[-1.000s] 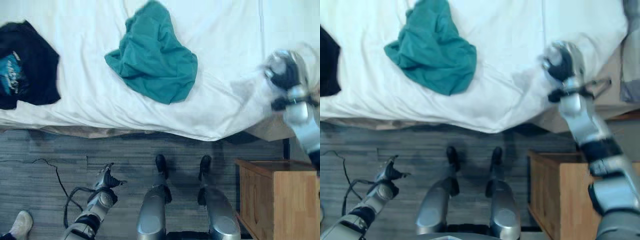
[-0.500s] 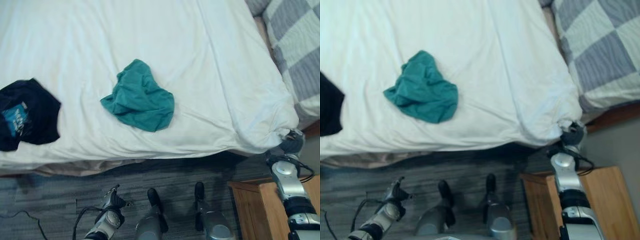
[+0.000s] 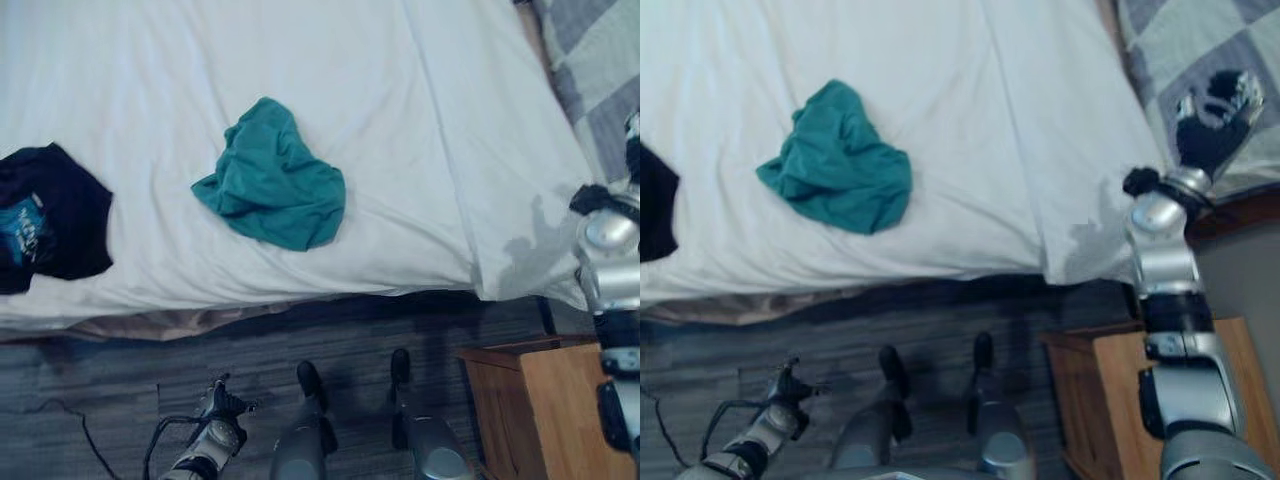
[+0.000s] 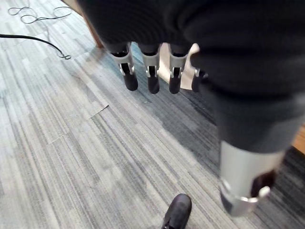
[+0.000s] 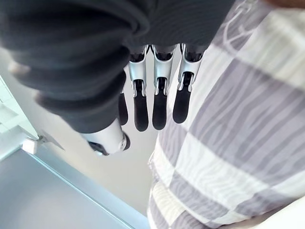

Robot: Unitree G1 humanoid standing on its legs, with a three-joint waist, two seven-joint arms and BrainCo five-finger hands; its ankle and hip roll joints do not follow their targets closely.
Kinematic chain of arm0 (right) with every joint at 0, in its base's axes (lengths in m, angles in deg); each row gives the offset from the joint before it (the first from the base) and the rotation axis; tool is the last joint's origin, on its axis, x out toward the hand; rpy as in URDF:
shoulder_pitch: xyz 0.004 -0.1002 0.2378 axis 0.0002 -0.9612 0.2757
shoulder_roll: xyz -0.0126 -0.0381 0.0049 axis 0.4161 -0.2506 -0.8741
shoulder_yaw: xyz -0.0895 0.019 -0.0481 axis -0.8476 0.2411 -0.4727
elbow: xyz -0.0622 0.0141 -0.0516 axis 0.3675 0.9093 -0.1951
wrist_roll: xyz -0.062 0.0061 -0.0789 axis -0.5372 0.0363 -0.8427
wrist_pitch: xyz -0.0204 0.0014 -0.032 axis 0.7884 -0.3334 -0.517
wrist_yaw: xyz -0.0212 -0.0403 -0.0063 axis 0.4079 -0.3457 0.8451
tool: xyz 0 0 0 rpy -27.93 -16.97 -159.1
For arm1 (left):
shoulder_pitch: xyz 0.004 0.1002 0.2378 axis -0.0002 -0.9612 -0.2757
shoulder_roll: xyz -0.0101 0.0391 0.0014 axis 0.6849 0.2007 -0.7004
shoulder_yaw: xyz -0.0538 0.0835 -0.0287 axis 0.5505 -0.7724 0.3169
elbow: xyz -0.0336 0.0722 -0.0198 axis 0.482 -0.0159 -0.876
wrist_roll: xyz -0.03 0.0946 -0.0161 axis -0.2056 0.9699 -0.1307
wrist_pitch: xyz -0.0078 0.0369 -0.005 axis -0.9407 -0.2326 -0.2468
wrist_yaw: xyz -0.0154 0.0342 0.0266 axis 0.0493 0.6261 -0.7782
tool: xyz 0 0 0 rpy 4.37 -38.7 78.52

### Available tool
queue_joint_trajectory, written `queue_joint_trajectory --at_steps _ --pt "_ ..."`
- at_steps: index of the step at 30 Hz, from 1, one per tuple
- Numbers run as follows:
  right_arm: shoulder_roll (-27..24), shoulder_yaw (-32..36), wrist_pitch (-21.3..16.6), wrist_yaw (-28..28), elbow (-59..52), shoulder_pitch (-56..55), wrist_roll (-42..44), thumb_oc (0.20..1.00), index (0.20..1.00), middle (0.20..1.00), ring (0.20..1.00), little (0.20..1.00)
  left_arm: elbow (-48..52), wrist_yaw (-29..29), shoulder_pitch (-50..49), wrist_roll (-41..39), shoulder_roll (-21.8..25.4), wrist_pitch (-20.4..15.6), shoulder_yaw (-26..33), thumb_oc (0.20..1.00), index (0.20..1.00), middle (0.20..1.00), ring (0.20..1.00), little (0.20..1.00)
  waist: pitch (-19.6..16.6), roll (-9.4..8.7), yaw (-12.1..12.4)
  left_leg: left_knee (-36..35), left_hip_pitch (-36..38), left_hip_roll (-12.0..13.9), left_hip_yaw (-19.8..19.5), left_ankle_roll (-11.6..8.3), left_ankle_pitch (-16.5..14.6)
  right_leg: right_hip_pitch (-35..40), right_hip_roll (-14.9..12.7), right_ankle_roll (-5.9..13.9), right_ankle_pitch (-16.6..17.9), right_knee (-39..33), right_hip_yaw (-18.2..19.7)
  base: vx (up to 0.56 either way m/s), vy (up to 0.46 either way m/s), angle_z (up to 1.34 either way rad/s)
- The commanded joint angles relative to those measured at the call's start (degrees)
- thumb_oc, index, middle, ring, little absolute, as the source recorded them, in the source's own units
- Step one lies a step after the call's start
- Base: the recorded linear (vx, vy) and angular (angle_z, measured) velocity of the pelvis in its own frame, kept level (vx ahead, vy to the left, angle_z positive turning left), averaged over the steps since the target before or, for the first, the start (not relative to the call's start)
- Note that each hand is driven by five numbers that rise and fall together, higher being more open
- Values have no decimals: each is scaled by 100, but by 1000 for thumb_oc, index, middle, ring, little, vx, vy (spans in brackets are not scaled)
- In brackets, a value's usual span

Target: Tidy up the quilt and then pick up the clothes from the bed and put them into the laundry hamper.

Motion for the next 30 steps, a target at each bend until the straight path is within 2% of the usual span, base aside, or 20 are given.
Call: queue_joint_trajectory --at_steps 1,4,5,6,7,11,13,14,15,17,18,19,22,23,25,28,30 --pt "-420 -170 145 12 428 783 -355 200 200 200 200 200 -241 -264 487 -354 231 -100 -141 1000 1000 1000 1000 1000 433 -68 83 1021 -205 164 -422 -323 -1212 -484 -488 360 -1385 1083 -38 -53 -38 2" --pt "-492 -284 244 32 699 910 -378 200 200 200 200 200 -172 -348 543 -431 214 -154 -157 1000 1000 1000 1000 1000 585 36 88 1152 -406 150 -373 -332 -1208 -685 -533 370 -1413 1222 -29 -75 -19 2" --pt "-487 -191 263 -14 965 795 -276 200 200 200 200 200 -64 -401 564 -543 204 -195 -129 1000 1000 1000 1000 1000 712 141 53 1223 -549 144 -317 -338 -1215 -895 -576 381 -1432 1376 -27 -52 13 1" --pt "-487 -191 262 -14 966 795 -276 200 200 200 200 200 -64 -401 564 -543 204 -195 -129 1000 1000 1000 1000 1000 708 141 54 1225 -554 144 -317 -338 -1216 -901 -577 381 -1434 1379 -26 -103 32 6" --pt "-327 40 184 -40 1245 440 -25 200 200 200 200 200 69 -431 606 -658 193 -226 -44 1000 1000 1000 1000 1000 837 239 -13 1274 -639 132 -265 -328 -1225 -1048 -593 385 -1435 1479 30 -67 31 1" --pt "232 466 33 138 1528 -819 257 200 200 200 200 200 97 -433 664 -674 120 -179 68 1000 1000 1000 1000 1000 885 292 -140 1298 -594 113 -234 -289 -1287 -1084 -586 382 -1421 1483 75 -28 31 -13" --pt "588 631 -37 274 1557 -1553 343 200 200 200 200 200 42 -449 724 -658 76 -129 97 1000 1000 1000 1000 1000 847 249 -219 1261 -498 107 -223 -273 -1314 -972 -586 384 -1390 1395 74 0 12 -3" --pt "589 632 -36 274 1555 -1556 342 200 200 200 200 200 42 -449 724 -659 77 -129 96 1000 1000 1000 1000 1000 847 249 -218 1260 -496 107 -223 -273 -1314 -970 -586 384 -1390 1394 74 30 23 5" --pt "894 647 -62 540 1713 -2279 356 200 200 200 200 200 -29 -440 740 -639 7 -79 155 1000 1000 1000 1000 1000 751 171 -339 1214 -350 107 -224 -257 -1348 -795 -577 385 -1333 1219 59 49 29 4" --pt "1117 653 -31 775 1944 -2937 330 200 200 200 200 200 -64 -427 699 -612 7 -49 211 1000 1000 1000 1000 1000 557 47 -454 1095 -134 103 -197 -242 -1383 -556 -565 409 -1244 1014 8 61 44 4" --pt "1120 653 -33 777 1940 -2950 330 200 200 200 200 200 -62 -427 688 -612 9 -50 207 1000 1000 1000 1000 1000 555 44 -453 1084 -120 100 -197 -242 -1379 -539 -566 411 -1239 1000 5 98 54 0" --pt "1327 582 71 971 2061 -3570 179 200 200 200 200 200 -27 -429 586 -588 17 -23 239 1000 1000 1000 1000 1000 317 -91 -533 905 120 65 -186 -202 -1400 -295 -554 445 -1126 782 -49 101 73 -3" --pt "1666 266 306 1277 2630 -4215 -50 200 200 200 200 200 20 -432 406 -533 -10 -12 248 1000 1000 1000 1000 1000 -61 -230 -582 636 485 -30 -177 -141 -1428 60 -563 523 -984 510 -108 99 113 4" --pt "1666 266 306 1277 2630 -4215 -50 398 398 398 398 398 21 -432 406 -533 -10 -12 248 1000 1000 1000 1000 1000 -60 -230 -582 635 487 -30 -177 -141 -1427 61 -563 523 -984 510 -108 53 133 5" --pt "2020 -257 516 1660 3224 -4381 -276 1000 1000 1000 1000 1000 43 -417 263 -496 -70 3 196 1000 1000 1000 1000 1000 -349 -350 -546 436 759 -133 -205 -61 -1432 294 -601 578 -967 460 -101 36 179 -4" --pt "2253 -919 691 2165 3703 -4270 -711 1000 1000 1000 1000 1000 -43 -362 87 -432 -151 1 146 1000 1000 1000 1000 1000 -481 -435 -448 192 1053 -235 -237 34 -1454 393 -685 666 -1024 733 -108 0 148 1" --pt "2283 -1078 715 2255 3747 -4178 -842 1000 1000 1000 1000 1000 -84 -361 84 -405 -160 7 152 1000 1000 1000 1000 1000 -494 -451 -408 116 1113 -262 -242 59 -1443 367 -721 711 -1014 850 -101 -53 94 1"
